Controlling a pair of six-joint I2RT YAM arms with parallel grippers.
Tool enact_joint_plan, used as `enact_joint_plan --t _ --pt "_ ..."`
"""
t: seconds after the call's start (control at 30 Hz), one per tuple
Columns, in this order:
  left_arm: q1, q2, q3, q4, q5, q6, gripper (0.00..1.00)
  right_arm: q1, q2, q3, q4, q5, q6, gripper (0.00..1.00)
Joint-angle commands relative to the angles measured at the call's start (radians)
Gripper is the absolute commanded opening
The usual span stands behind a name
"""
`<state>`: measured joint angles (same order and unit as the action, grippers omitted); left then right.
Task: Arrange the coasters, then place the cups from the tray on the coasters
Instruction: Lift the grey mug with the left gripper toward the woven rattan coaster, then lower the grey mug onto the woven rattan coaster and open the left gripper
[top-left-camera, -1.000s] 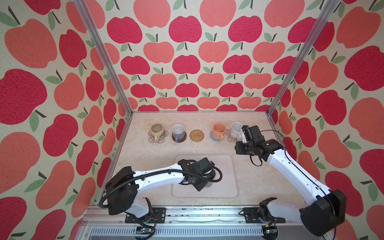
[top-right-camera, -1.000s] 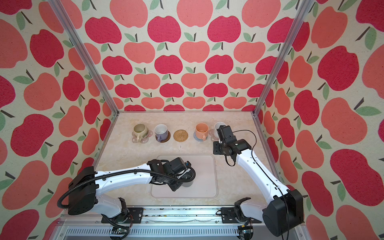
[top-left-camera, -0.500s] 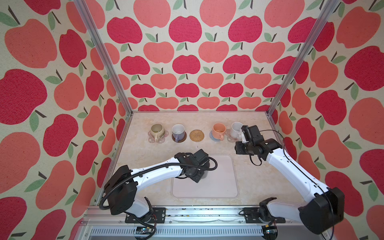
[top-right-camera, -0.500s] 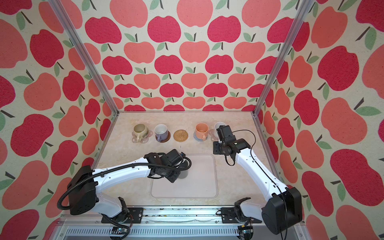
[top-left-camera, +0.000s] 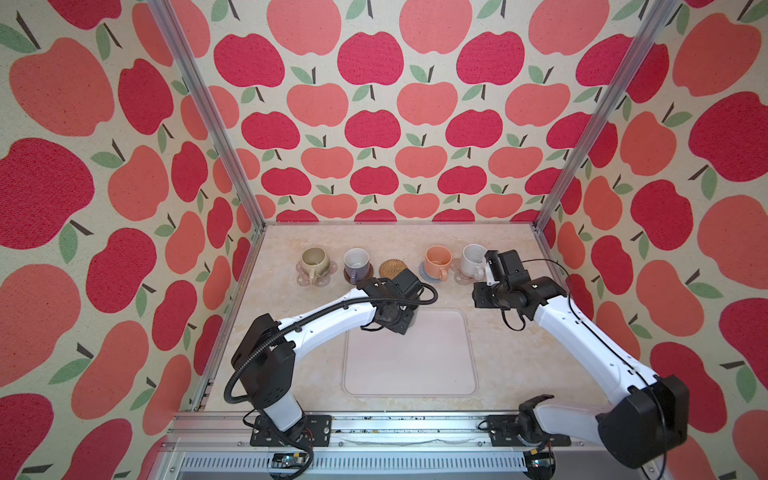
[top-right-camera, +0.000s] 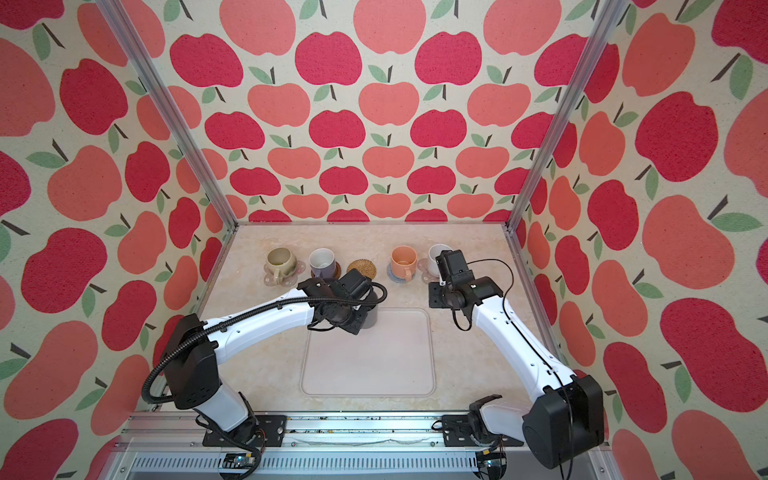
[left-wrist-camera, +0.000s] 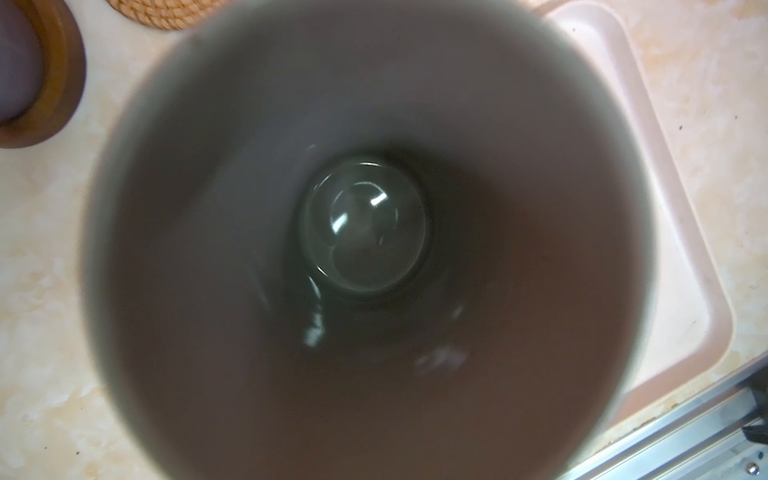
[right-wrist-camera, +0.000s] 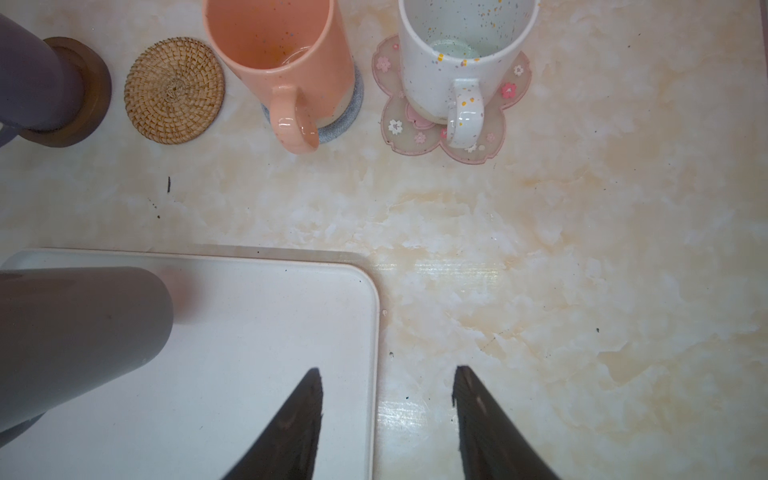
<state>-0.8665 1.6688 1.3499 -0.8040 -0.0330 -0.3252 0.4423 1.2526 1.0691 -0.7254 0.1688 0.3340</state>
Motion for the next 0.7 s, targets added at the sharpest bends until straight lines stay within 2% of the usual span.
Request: enact_joint_plan --t 0.0,0.27,0.43,0.67 --pt "0.036 0.015 0.095 0.003 -0.064 -0.033 0.0 -0.009 -0.002 -0.004 -0.003 0.017 -0.019 0.54" --pt "0.123 0.134 0.272 -0.029 -0.133 -0.038 0.0 -0.024 -0.004 -0.014 -0.002 0.02 -0.028 0.54" --pt "0.15 0.182 0.328 -0.003 -0.186 -0.029 0.0 -0.033 -0.01 -0.017 -0.008 0.024 -0.033 0.54" --pt "0.183 0.258 0.387 0.065 -0.168 0.018 0.0 -0.054 -0.028 -0.028 -0.022 0.046 -0.051 0.54"
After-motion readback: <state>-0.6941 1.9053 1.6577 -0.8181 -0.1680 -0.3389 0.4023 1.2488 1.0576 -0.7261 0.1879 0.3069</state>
